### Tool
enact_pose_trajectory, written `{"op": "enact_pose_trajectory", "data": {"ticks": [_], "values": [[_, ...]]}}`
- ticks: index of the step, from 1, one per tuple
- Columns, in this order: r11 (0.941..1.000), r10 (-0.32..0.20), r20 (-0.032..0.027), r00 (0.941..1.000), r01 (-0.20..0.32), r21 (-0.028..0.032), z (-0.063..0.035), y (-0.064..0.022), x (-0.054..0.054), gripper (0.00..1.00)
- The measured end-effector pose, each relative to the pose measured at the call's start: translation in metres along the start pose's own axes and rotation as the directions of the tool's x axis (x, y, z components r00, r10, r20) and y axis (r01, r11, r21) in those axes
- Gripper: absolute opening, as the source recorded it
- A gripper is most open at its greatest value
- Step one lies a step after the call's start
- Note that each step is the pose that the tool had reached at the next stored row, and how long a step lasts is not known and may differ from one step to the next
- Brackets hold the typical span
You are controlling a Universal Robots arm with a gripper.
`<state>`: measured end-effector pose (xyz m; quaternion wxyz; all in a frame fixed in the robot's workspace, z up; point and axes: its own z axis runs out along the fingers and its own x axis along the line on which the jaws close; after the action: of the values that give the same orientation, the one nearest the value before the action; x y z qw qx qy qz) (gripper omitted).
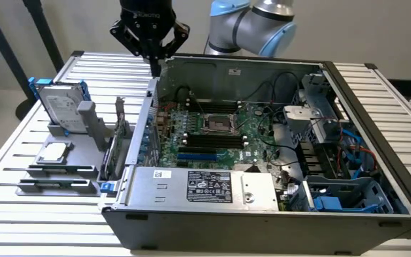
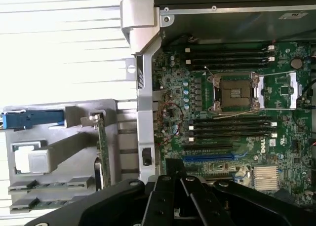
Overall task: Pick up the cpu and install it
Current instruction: 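Reach for the cpu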
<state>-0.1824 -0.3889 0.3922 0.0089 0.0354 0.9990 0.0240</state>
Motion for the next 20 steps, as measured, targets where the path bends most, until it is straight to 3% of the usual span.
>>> {"op": "enact_pose_trajectory", "data": {"ticks": [6,20], "values": [[1.0000,0.000,-0.0067,1.0000,0.000,0.0005,0.0015,0.0007,0.028,0.11],[1.0000,0.002,-0.0408,0.9992,-0.002,0.0031,0.0074,-0.0014,0.091,0.11]]}}
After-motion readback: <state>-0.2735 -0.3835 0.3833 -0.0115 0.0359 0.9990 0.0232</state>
